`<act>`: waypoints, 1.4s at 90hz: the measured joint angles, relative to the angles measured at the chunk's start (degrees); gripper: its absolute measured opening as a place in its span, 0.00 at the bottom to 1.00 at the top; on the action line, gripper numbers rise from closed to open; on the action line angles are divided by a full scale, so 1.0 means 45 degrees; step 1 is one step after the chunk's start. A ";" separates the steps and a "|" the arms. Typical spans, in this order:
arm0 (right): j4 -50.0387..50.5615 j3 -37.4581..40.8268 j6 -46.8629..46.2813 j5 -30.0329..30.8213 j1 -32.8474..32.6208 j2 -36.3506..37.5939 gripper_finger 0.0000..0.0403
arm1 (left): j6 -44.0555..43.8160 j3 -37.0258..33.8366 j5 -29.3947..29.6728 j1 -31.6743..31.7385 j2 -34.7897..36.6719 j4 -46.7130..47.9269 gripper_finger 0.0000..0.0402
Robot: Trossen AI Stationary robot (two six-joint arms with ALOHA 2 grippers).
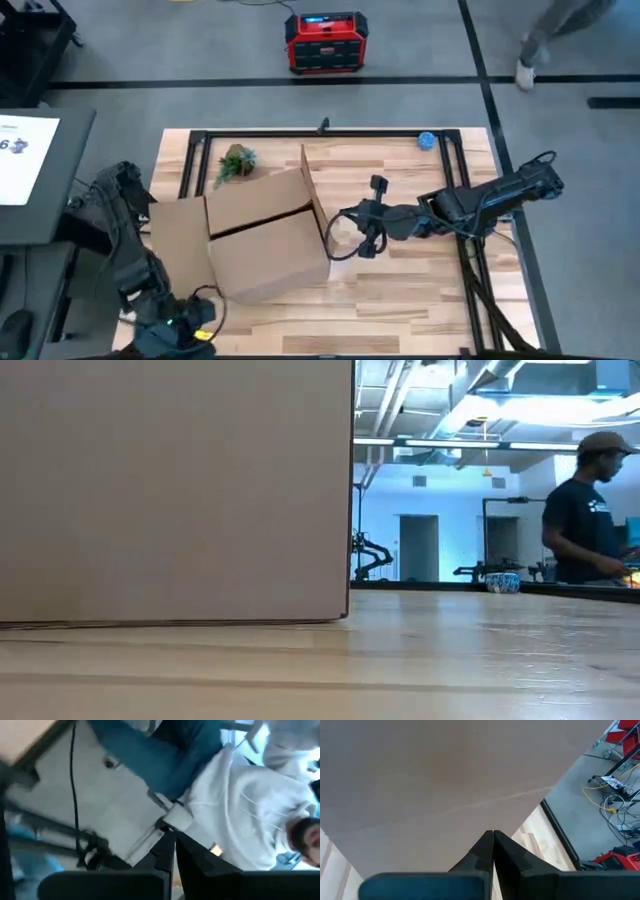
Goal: Wrap mug
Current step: Close the brown cardboard box
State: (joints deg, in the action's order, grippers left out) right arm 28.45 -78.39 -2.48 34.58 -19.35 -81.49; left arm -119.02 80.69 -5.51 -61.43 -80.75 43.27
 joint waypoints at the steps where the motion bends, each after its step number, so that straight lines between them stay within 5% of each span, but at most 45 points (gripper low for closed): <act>1: 0.0008 0.0000 0.0000 -0.0003 0.0000 0.0000 0.00 | -0.0181 -0.0042 -0.0065 -0.0064 -0.0002 0.0058 0.00; 23: 0.0213 0.0000 0.0000 -0.0059 -0.0005 0.0000 0.00 | -0.1765 -0.0102 -0.2757 -0.1286 -0.0708 0.3118 0.00; 45: 0.0240 0.0000 -0.0001 -0.0062 -0.0005 -0.0025 0.00 | 0.1117 -0.0095 -0.2551 -0.1482 -0.1871 0.5656 0.00; 80: 0.0271 0.0000 0.0206 0.0072 -0.0080 -0.0053 0.00 | 0.4886 0.0811 0.1520 -0.0420 -0.3230 0.8151 0.00; 97: 0.0444 0.0000 0.0544 0.1416 -0.0829 0.0022 0.00 | 0.6148 0.0796 0.4486 0.0280 -0.3487 0.9674 0.00; 126: 0.0659 0.0000 0.0511 0.1998 -0.2141 0.0803 0.00 | 1.0615 0.0796 0.8272 0.2155 -0.3755 0.8090 0.00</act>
State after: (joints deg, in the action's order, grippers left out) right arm 31.42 -78.39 -0.18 43.57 -28.99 -77.88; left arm -71.25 84.27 31.72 -51.73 -97.65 79.68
